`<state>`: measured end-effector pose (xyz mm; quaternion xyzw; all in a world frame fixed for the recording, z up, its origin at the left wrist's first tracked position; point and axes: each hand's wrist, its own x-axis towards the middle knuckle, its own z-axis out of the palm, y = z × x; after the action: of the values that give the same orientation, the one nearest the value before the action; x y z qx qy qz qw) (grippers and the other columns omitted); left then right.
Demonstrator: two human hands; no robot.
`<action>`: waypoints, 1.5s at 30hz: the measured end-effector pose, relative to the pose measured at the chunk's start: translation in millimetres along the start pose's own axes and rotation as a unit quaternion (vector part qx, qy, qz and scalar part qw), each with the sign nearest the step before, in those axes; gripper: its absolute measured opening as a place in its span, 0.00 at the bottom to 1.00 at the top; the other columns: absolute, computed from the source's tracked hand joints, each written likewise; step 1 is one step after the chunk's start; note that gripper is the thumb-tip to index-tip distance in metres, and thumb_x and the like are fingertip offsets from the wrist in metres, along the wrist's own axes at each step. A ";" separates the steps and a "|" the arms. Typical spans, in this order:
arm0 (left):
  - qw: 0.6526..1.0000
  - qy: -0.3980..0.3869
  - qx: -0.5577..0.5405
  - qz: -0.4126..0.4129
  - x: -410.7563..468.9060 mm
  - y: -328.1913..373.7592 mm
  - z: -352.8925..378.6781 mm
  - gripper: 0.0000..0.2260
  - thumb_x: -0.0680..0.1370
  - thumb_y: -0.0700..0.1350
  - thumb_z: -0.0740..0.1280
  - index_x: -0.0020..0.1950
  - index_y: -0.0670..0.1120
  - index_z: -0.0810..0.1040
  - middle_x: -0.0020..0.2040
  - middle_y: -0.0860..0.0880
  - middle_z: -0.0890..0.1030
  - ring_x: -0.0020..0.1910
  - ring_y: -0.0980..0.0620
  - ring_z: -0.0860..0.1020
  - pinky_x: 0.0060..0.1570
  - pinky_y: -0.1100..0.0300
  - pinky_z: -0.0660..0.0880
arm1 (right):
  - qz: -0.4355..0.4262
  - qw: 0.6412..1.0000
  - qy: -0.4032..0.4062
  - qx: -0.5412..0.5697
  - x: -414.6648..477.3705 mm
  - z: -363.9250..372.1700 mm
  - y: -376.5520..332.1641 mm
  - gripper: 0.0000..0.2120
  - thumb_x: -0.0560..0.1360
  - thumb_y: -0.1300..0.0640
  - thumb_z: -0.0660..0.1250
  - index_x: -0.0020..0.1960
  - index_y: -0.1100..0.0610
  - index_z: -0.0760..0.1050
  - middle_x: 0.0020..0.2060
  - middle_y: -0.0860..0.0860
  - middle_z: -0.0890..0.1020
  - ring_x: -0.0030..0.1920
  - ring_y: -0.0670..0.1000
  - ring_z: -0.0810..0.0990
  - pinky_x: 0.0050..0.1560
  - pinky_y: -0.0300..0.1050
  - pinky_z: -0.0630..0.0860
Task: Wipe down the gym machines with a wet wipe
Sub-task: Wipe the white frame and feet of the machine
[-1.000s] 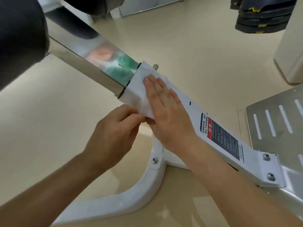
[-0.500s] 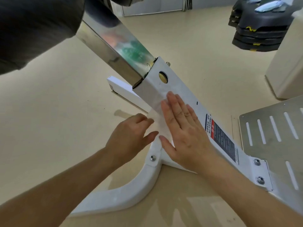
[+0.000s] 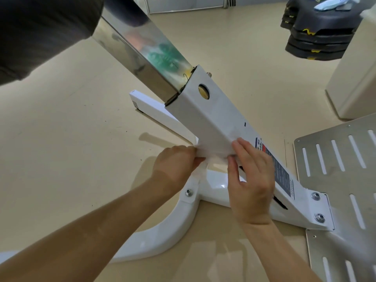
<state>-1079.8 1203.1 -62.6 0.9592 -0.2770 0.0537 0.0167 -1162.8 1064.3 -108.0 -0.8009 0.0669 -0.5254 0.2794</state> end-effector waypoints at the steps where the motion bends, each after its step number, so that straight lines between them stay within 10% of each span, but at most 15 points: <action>1: 1.000 -0.025 0.003 -0.001 -0.3 -3.3 3.2 0.16 0.82 0.57 0.54 0.43 0.47 0.70 0.40 0.48 0.77 0.40 0.45 0.76 0.38 0.56 0.65 | 0.009 1.000 0.006 0.009 -3.3 -1.2 -2.5 0.07 0.74 0.67 0.69 0.51 0.65 0.82 0.49 0.59 0.82 0.48 0.55 0.78 0.52 0.43 0.76; 6: 0.996 -0.011 -0.086 0.010 2.9 -8.5 5.7 0.12 0.80 0.53 0.61 0.53 0.45 0.74 0.47 0.48 0.79 0.45 0.46 0.76 0.43 0.55 0.69 | 0.137 0.980 -0.124 0.081 -33.2 7.9 -16.9 0.05 0.74 0.65 0.68 0.48 0.60 0.81 0.42 0.50 0.79 0.37 0.46 0.77 0.36 0.46 0.78; 9: 0.988 -0.006 -0.153 0.010 3.1 -3.7 6.1 0.13 0.79 0.52 0.64 0.54 0.42 0.73 0.49 0.46 0.80 0.47 0.44 0.76 0.44 0.54 0.69 | 0.369 0.880 -0.221 0.202 -37.4 21.7 -30.7 0.14 0.79 0.60 0.64 0.64 0.55 0.75 0.53 0.43 0.78 0.50 0.33 0.77 0.45 0.30 0.76; 12: 0.978 -0.061 -0.200 -0.010 5.1 -1.8 8.8 0.11 0.80 0.50 0.61 0.56 0.43 0.70 0.48 0.46 0.80 0.46 0.44 0.77 0.42 0.54 0.70 | 0.397 0.848 -0.249 0.248 -36.2 42.4 -40.5 0.22 0.78 0.55 0.58 0.72 0.47 0.64 0.62 0.45 0.77 0.57 0.42 0.77 0.59 0.38 0.74; 16: 0.977 -0.097 -0.190 -0.016 10.5 -6.4 25.3 0.09 0.81 0.45 0.58 0.60 0.44 0.67 0.47 0.47 0.81 0.43 0.47 0.78 0.38 0.56 0.73 | 0.437 0.812 -0.296 0.250 -40.8 63.9 -31.8 0.39 0.67 0.58 0.52 0.74 0.34 0.47 0.54 0.49 0.78 0.46 0.53 0.77 0.49 0.51 0.77; 22: 0.964 -0.225 -0.123 -0.066 3.7 -20.9 93.4 0.11 0.80 0.42 0.59 0.61 0.39 0.69 0.52 0.41 0.81 0.48 0.42 0.80 0.42 0.56 0.72 | 0.386 0.729 -0.563 0.049 -85.0 79.4 -8.2 0.34 0.78 0.62 0.56 0.79 0.59 0.43 0.78 0.54 0.52 0.77 0.53 0.52 0.75 0.48 0.54; 25: 0.959 -0.244 -0.118 -0.086 3.5 -21.1 110.3 0.10 0.80 0.42 0.58 0.59 0.38 0.69 0.52 0.40 0.80 0.49 0.41 0.79 0.41 0.56 0.71 | 0.438 0.736 -0.512 0.059 -91.6 76.3 -6.5 0.31 0.77 0.60 0.58 0.78 0.57 0.51 0.75 0.53 0.62 0.73 0.55 0.62 0.71 0.48 0.62; 29: 0.961 -0.192 -0.165 -0.106 -0.8 -14.1 105.1 0.08 0.79 0.41 0.59 0.56 0.40 0.70 0.48 0.43 0.81 0.46 0.42 0.79 0.44 0.53 0.74 | 0.421 0.858 -0.273 0.115 -94.1 60.3 -18.0 0.20 0.77 0.58 0.64 0.67 0.52 0.68 0.60 0.48 0.73 0.57 0.48 0.76 0.55 0.44 0.74; 35: 0.981 -0.170 -0.061 -0.070 -16.4 -26.8 111.6 0.07 0.81 0.41 0.56 0.52 0.43 0.73 0.48 0.43 0.82 0.46 0.41 0.79 0.43 0.53 0.73 | 0.399 0.843 -0.344 0.110 -98.7 81.9 -7.2 0.05 0.77 0.58 0.66 0.52 0.51 0.78 0.49 0.49 0.78 0.41 0.44 0.75 0.40 0.25 0.67; 39: 0.977 -0.200 -0.068 -0.012 -40.2 -33.1 122.0 0.08 0.83 0.41 0.54 0.54 0.43 0.72 0.51 0.43 0.80 0.46 0.42 0.79 0.45 0.50 0.74 | 0.301 0.852 -0.427 0.031 -94.7 80.3 4.4 0.07 0.78 0.56 0.65 0.51 0.55 0.81 0.47 0.48 0.77 0.42 0.45 0.71 0.37 0.32 0.63; 43: 0.981 -0.147 -0.127 0.014 -65.0 -46.0 110.1 0.11 0.82 0.51 0.58 0.55 0.50 0.79 0.44 0.51 0.81 0.42 0.49 0.79 0.43 0.54 0.74 | 0.376 0.831 -0.407 0.057 -93.3 60.0 7.1 0.05 0.76 0.56 0.68 0.42 0.52 0.80 0.37 0.44 0.80 0.39 0.45 0.77 0.37 0.28 0.66; 45: 0.965 -0.163 -0.194 -0.066 -72.7 -50.4 97.4 0.09 0.77 0.53 0.67 0.45 0.49 0.82 0.40 0.54 0.82 0.42 0.54 0.79 0.44 0.60 0.73 | 0.495 0.765 -0.392 0.127 -98.3 44.2 5.0 0.04 0.73 0.59 0.72 0.39 0.54 0.80 0.33 0.44 0.81 0.36 0.45 0.79 0.39 0.32 0.70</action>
<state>-1104.9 1278.2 -167.7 0.9496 -0.2171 -0.1590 0.1607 -1166.1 1116.2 -202.5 -0.7501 0.2708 0.0419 0.6019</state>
